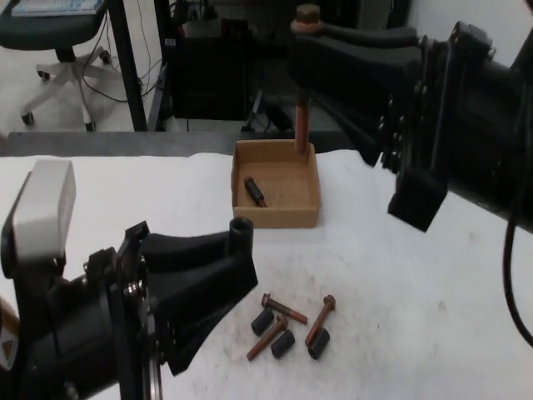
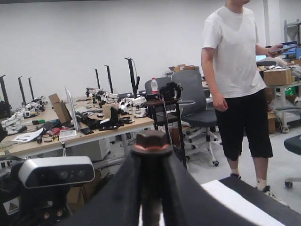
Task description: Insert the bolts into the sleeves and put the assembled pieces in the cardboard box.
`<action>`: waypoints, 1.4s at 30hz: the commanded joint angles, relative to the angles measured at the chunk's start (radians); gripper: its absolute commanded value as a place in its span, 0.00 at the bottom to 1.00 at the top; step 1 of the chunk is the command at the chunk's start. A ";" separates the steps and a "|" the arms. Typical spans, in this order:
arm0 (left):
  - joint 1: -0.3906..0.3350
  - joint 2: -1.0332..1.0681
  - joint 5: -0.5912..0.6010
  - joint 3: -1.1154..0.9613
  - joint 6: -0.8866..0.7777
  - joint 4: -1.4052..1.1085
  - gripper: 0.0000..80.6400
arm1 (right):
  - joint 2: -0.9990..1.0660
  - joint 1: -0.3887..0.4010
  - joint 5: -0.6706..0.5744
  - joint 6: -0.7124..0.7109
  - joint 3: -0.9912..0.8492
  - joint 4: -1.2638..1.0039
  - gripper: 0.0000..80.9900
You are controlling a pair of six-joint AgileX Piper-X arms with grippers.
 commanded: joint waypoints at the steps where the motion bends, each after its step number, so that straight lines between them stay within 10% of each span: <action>1: 0.000 -0.001 0.036 -0.011 -0.004 -0.011 0.00 | 0.020 0.007 -0.022 -0.006 -0.011 0.014 0.01; 42: 0.000 -0.001 -0.063 -0.040 0.042 -0.026 0.00 | 0.102 0.098 -0.035 -0.018 -0.102 0.029 0.01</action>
